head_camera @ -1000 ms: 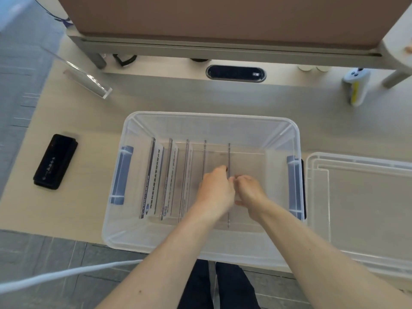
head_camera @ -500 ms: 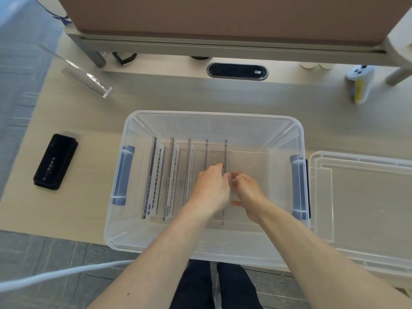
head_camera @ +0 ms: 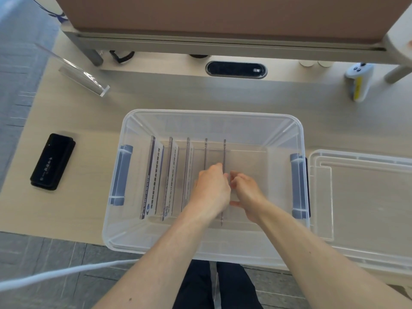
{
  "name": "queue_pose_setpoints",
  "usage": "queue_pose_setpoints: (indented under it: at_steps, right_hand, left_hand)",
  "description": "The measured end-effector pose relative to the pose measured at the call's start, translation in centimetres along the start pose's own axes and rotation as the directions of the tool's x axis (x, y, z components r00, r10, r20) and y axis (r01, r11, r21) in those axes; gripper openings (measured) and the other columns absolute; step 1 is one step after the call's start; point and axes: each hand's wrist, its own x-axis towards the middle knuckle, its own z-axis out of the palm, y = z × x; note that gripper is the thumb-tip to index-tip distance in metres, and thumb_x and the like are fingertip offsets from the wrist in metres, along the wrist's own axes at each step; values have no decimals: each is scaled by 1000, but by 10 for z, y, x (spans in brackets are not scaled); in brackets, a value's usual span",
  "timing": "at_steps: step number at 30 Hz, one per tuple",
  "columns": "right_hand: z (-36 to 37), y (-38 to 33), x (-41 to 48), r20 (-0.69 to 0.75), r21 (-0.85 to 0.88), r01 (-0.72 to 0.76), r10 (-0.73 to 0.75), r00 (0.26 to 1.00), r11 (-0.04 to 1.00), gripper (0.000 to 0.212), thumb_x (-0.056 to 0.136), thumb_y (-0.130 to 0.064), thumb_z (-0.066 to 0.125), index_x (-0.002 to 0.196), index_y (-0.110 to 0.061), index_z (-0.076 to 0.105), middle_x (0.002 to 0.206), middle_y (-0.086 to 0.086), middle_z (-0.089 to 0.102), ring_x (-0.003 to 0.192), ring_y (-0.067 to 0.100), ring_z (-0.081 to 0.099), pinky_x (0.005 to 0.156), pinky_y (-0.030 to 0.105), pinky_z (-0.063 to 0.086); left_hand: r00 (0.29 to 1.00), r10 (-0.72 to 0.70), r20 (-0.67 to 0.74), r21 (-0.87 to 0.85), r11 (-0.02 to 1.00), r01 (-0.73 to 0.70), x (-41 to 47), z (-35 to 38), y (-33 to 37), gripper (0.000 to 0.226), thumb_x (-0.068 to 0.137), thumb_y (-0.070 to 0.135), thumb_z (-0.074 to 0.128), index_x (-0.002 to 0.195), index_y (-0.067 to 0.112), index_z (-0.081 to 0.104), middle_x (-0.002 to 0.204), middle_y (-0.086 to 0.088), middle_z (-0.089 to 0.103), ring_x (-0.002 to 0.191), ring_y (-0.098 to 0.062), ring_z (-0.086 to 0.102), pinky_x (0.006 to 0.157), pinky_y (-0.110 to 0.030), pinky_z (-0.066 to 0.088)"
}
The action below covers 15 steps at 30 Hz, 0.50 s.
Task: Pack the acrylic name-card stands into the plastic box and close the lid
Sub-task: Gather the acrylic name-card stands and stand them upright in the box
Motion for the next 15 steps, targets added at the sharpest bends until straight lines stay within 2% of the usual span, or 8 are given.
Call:
queue_pose_setpoints:
  at_steps: [3, 6, 8, 12, 15]
  right_hand:
    - [0, 0, -1, 4, -2, -2, 2, 1000, 1000, 53, 98, -11, 35, 149, -22, 44, 141, -6, 49, 123, 14, 47, 104, 52, 49]
    - [1, -2, -6, 24, -3, -7, 7, 1000, 1000, 55, 98, -11, 35, 152, -21, 40, 142, -5, 49, 122, 14, 47, 105, 51, 48]
    - [1, -6, -11, 29, -2, 8, -8, 1000, 1000, 57, 99, -15, 36, 155, -23, 33, 145, -3, 49, 125, 15, 47, 105, 49, 47]
    - [-4, -18, -31, -69, -31, 125, -127, 989, 992, 56, 102, -23, 36, 157, -29, 28, 147, 1, 47, 128, 22, 48, 112, 49, 41]
    - [-11, -36, -56, -143, 58, 288, -277, 950, 956, 45, 104, -27, 39, 149, -32, 40, 146, -2, 48, 133, 20, 48, 115, 50, 38]
  left_hand:
    - [1000, 2, 0, -12, 1000, -2, 1, 1, -1, 25, 107, 30, 42, 118, 14, 58, 119, -16, 66, 108, -40, 64, 89, -44, 54]
    - [1000, -2, 12, -14, 1000, 2, 2, 0, 0, 24, 107, 31, 43, 115, 15, 58, 116, -17, 66, 103, -39, 65, 88, -47, 56]
    - [1000, -8, 25, -7, 1000, 8, -1, -7, 5, 31, 106, 34, 45, 124, 11, 58, 121, -19, 66, 104, -38, 66, 86, -42, 55]
    - [998, 42, -41, 61, 997, -39, -16, -44, 22, 42, 105, 41, 46, 129, 9, 61, 130, -15, 68, 121, -36, 63, 93, -37, 50]
    - [979, 111, -170, -60, 991, -122, -30, -92, 34, 41, 104, 38, 53, 134, 13, 66, 134, -8, 70, 127, -26, 63, 104, -30, 47]
